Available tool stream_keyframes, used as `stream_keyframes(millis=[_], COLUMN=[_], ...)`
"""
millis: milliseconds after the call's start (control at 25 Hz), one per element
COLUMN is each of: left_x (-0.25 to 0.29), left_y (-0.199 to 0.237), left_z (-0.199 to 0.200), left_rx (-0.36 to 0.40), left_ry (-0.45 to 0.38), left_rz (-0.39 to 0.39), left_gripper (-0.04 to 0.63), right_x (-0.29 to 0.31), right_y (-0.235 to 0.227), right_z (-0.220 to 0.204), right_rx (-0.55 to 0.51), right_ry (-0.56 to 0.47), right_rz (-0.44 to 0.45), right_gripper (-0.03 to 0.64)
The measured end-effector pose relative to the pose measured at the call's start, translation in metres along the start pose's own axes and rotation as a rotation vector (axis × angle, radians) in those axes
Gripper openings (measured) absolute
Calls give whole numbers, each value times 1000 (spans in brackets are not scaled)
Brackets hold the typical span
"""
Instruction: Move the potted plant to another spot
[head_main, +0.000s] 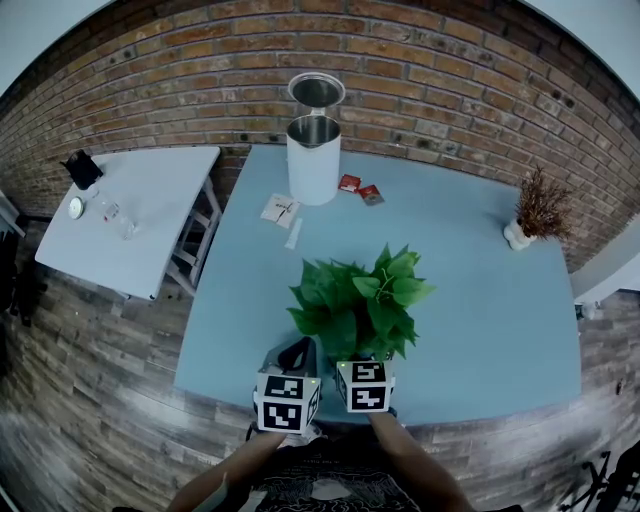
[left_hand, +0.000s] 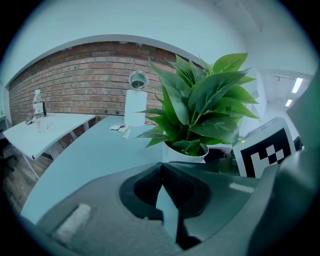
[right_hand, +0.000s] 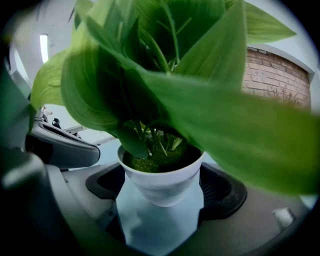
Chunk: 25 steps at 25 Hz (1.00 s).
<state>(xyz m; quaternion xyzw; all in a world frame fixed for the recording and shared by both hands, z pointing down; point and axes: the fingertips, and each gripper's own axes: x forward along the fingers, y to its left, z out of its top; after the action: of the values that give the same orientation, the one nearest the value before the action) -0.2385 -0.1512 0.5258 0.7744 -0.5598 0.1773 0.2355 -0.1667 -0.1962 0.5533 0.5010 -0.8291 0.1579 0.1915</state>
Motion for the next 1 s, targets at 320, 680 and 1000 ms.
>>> stream_keyframes(millis=[320,680,1000], left_x=[-3,-3,1], left_y=[33,35,18], left_z=[-4,-10,-16], left_rx=[-15,-28,-11], left_ry=[12,26,41], left_rz=[-28,-44,-70], left_gripper=[-2,-3,-2], right_x=[19,16,3], right_y=[20,26,20], right_z=[3,-3,-11], right_rx=[1,0,11], right_ry=[13,29,34], right_rz=[-35,-24,-33], right_gripper=[462,462,435])
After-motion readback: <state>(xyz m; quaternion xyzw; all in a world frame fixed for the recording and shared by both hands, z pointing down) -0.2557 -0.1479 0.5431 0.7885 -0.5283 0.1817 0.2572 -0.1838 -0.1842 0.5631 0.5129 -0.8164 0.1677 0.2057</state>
